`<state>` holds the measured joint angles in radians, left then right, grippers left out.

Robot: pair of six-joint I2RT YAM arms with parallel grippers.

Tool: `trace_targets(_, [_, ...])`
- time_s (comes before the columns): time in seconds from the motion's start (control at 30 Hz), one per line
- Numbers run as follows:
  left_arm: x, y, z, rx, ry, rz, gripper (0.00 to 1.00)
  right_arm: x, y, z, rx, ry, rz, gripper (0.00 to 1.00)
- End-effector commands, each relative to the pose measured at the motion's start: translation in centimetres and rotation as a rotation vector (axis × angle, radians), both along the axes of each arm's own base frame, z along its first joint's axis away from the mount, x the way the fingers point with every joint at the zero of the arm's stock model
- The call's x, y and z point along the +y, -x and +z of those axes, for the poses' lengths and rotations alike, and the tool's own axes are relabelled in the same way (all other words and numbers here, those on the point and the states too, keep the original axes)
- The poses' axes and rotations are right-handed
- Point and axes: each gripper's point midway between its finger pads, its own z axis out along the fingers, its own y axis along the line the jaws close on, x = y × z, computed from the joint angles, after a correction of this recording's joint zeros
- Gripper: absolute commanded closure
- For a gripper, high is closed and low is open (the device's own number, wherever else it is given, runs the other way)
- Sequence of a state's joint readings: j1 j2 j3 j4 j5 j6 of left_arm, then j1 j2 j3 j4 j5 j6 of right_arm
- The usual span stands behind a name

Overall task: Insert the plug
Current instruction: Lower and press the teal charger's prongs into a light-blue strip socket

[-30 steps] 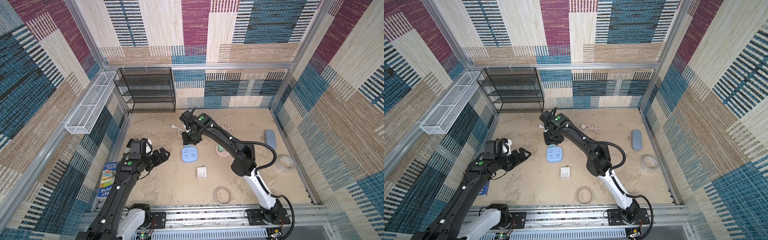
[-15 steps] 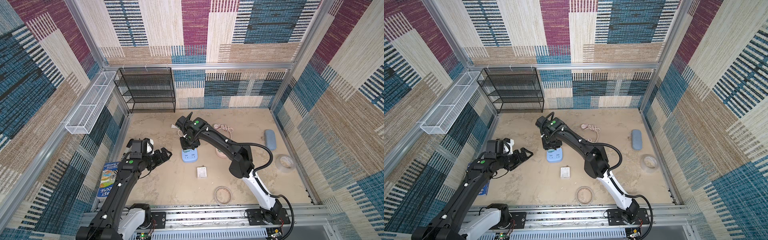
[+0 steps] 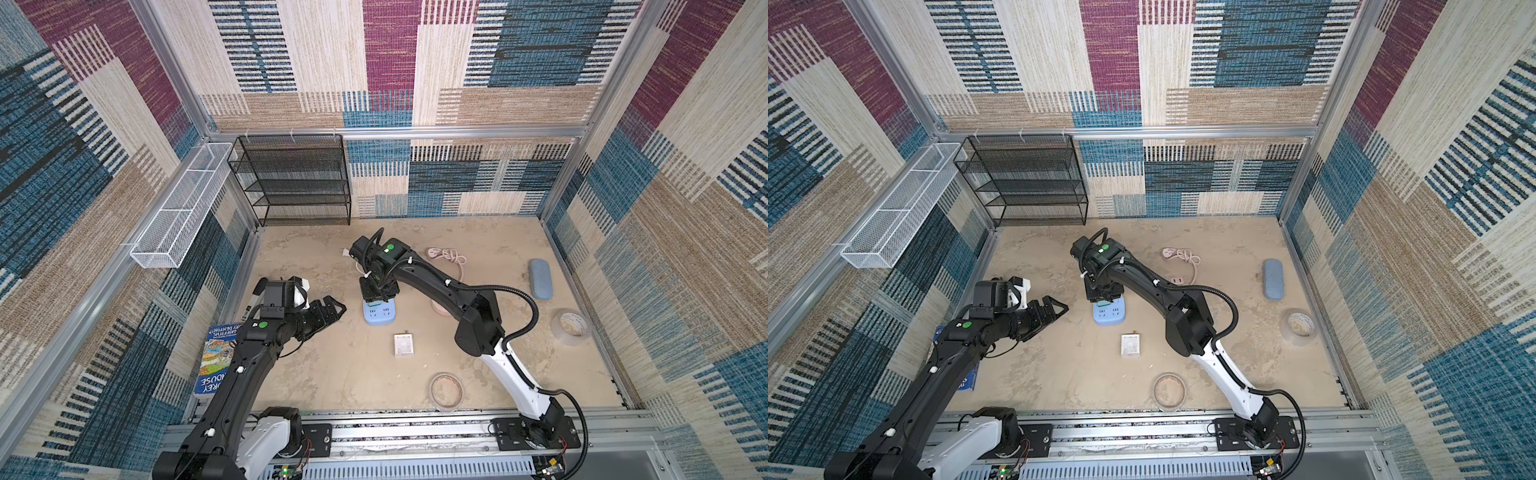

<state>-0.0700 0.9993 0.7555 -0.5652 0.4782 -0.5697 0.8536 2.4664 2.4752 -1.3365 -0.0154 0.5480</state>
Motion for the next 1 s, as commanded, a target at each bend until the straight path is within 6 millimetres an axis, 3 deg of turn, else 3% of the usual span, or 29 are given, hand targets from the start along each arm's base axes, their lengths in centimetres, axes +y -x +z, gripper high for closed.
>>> trace_targets(0.0, [-0.3, -0.2, 0.4, -0.015, 0.016, -0.01, 0.07, 0.1, -0.1, -0.1, -0.007, 0.003, -0.004, 1.0])
trace_targets(0.67, [-0.3, -0.1, -0.2, -0.006, 0.021, -0.006, 0.07, 0.9, 0.5, -0.7, 0.018, -0.01, 0.028, 1.0])
trace_targets(0.97, [-0.2, 0.0, -0.5, 0.004, 0.015, -0.001, 0.07, -1.4, 0.9, -1.5, 0.028, 0.066, 0.037, 1.0])
